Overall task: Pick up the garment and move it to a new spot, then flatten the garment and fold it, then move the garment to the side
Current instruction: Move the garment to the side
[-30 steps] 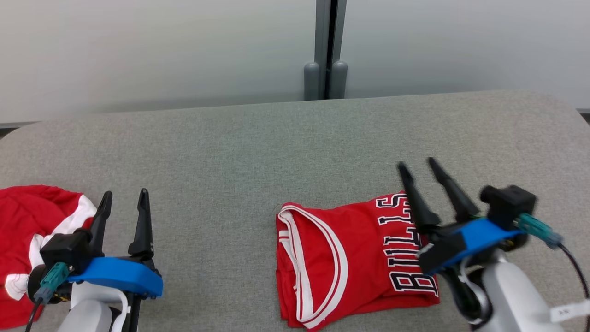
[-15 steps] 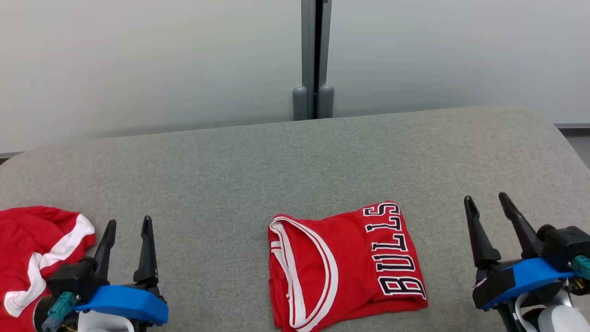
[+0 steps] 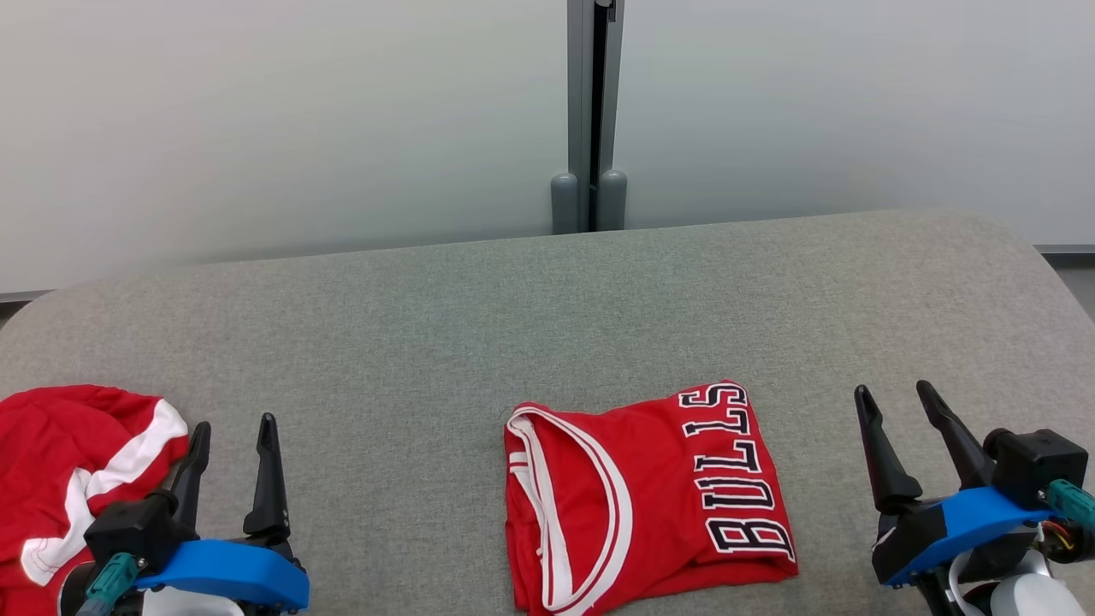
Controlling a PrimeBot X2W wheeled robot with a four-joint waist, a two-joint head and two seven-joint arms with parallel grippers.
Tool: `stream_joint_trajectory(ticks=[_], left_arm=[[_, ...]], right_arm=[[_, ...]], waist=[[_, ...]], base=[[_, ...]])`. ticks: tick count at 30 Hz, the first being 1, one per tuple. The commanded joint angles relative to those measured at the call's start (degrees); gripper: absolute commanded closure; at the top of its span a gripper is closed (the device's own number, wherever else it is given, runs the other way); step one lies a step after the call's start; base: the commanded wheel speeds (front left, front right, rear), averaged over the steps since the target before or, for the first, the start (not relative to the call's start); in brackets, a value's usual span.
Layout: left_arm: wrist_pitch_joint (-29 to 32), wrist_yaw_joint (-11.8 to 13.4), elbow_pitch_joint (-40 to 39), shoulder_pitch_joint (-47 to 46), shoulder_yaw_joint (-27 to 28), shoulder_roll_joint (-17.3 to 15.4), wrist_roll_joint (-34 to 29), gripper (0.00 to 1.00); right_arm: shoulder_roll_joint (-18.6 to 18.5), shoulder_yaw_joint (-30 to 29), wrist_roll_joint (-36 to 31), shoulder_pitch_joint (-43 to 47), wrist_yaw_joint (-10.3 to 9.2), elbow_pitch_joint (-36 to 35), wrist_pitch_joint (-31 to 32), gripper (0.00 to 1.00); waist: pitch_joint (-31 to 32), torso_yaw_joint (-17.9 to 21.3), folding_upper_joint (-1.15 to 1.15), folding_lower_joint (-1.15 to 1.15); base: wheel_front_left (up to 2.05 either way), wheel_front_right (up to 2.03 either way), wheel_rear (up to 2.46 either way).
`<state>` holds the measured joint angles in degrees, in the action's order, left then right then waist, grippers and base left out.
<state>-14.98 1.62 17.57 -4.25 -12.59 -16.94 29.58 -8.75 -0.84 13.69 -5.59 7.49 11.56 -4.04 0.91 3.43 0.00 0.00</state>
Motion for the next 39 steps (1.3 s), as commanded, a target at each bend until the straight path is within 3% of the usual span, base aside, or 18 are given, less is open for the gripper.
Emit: stream_joint_trajectory(ticks=[1, 16, 27, 39], left_arm=[[-0.27, -0.15, 0.12, 0.23, 0.21, 0.19, -0.54, 0.0], [-0.28, -0.45, 0.46, -0.48, 0.2, 0.59, -0.99, 0.0], [-0.11, -0.5, -0.47, -1.27, -0.54, 0.52, -1.45, 0.0], [0.21, -1.19, -0.3, -3.98, -2.28, 1.1, -1.8, 0.0]], right_arm=[[-0.16, 0.05, 0.39, -0.22, 0.01, 0.1, 0.05, 0.0], [0.23, 1.98, 1.3, -1.62, 0.01, 0.89, 0.99, 0.0], [2.53, 1.44, 2.83, -6.09, 0.01, 8.28, 19.24, 0.0], [3.12, 2.32, 1.25, -13.02, 0.01, 22.02, 24.74, 0.0]], waist=[[-0.01, -0.06, 0.0, 0.0], [-0.33, -0.33, 0.0, 0.0], [-1.4, -1.08, 0.0, 0.0], [-3.71, -3.32, 0.0, 0.0]], base=[[0.0, 0.0, 0.0], [0.0, 0.0, 0.0], [0.0, 0.0, 0.0], [0.0, 0.0, 0.0]])
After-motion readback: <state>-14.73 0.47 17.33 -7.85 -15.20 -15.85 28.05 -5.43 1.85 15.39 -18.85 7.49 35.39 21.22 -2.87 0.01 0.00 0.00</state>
